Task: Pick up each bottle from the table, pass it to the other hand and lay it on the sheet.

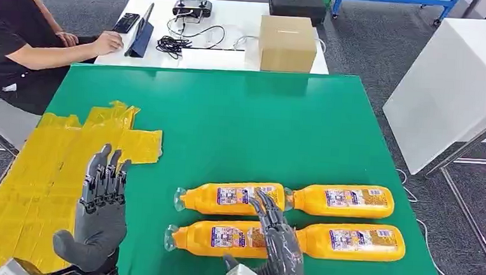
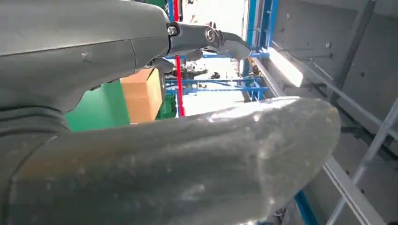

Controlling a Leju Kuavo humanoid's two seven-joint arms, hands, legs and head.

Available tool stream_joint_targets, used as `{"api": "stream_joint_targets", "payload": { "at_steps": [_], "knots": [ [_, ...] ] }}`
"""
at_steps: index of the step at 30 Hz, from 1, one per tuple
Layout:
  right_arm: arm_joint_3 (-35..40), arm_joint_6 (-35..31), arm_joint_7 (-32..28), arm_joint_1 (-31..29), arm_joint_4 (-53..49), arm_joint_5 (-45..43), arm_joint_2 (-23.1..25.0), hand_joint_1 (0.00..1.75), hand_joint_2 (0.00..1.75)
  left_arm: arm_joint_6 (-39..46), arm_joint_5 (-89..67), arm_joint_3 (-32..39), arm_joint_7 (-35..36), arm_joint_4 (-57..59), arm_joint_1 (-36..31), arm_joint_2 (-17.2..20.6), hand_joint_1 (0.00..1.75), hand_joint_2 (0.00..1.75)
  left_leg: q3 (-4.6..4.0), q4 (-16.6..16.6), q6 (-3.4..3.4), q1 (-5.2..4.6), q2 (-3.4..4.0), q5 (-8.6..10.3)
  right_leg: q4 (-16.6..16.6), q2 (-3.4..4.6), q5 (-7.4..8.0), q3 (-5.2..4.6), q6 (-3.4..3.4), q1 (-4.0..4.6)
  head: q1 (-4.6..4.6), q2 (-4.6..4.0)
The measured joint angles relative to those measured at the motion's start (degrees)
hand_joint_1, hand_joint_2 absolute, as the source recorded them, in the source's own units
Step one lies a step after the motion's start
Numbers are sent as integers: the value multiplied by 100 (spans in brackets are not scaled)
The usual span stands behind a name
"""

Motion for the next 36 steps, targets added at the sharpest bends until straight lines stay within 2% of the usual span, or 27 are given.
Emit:
{"api": "stream_joint_targets", "payload": {
  "at_steps": [16, 29, 36],
  "knots": [
    [456, -199, 170, -49, 20, -26, -380, 0, 175, -166, 65, 225, 0, 0, 80, -107, 0, 0, 1, 0, 0, 0, 2, 0, 0, 1, 0, -1, 0, 0, 0, 0],
    [675, -219, 1313, -76, 54, 603, -688, 0, 175, -295, 107, 341, 0, 0, 140, -203, 0, 0, 1, 0, 0, 0, 1, 0, 0, 1, 0, 0, 0, 0, 0, 0],
    [664, -59, 1543, -129, 127, 701, -717, 0, 175, -297, 133, 343, 0, 0, 156, -221, 0, 0, 1, 0, 0, 0, 1, 0, 0, 1, 0, -1, 0, 0, 0, 0]
  ]
}}
